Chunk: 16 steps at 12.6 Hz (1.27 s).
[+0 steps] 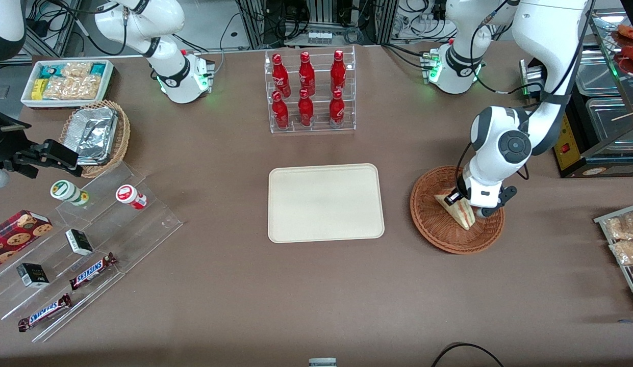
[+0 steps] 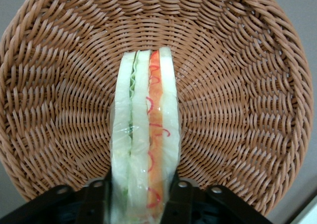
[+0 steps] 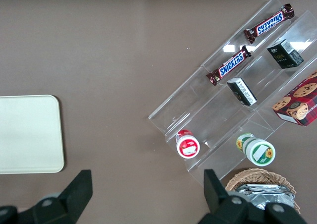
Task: Place sandwich from basket to tray
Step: 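Lift the sandwich and carry it over the cream tray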
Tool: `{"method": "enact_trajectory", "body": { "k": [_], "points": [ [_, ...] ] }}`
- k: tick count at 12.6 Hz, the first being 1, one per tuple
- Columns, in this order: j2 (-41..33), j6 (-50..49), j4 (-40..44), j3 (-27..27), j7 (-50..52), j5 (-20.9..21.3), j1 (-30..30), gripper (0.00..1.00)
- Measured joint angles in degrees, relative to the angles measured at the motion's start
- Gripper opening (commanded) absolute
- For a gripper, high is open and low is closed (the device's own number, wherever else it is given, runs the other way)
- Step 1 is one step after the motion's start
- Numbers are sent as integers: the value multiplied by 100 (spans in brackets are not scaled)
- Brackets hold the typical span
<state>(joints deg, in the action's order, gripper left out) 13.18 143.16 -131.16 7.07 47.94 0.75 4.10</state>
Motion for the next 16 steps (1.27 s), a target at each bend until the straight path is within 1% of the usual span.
{"method": "enact_trajectory", "body": {
  "k": [2, 4, 8, 9, 11, 13, 16],
  "points": [
    [-13, -41, 16, 1, -2, 0, 2, 9],
    [-93, -452, 161, 14, -6, 2, 14, 9],
    [-302, -2267, 1193, 58, -20, 3, 139, 10],
    [-302, -2502, 1387, 65, -20, 3, 211, 10],
    [-283, -2610, 1520, 77, -28, 4, 446, 10],
    [-173, -2608, 1626, 103, -69, 4, 832, 9],
    [250, -2624, 2079, 130, -81, 4, 1502, 10]
  ]
}}
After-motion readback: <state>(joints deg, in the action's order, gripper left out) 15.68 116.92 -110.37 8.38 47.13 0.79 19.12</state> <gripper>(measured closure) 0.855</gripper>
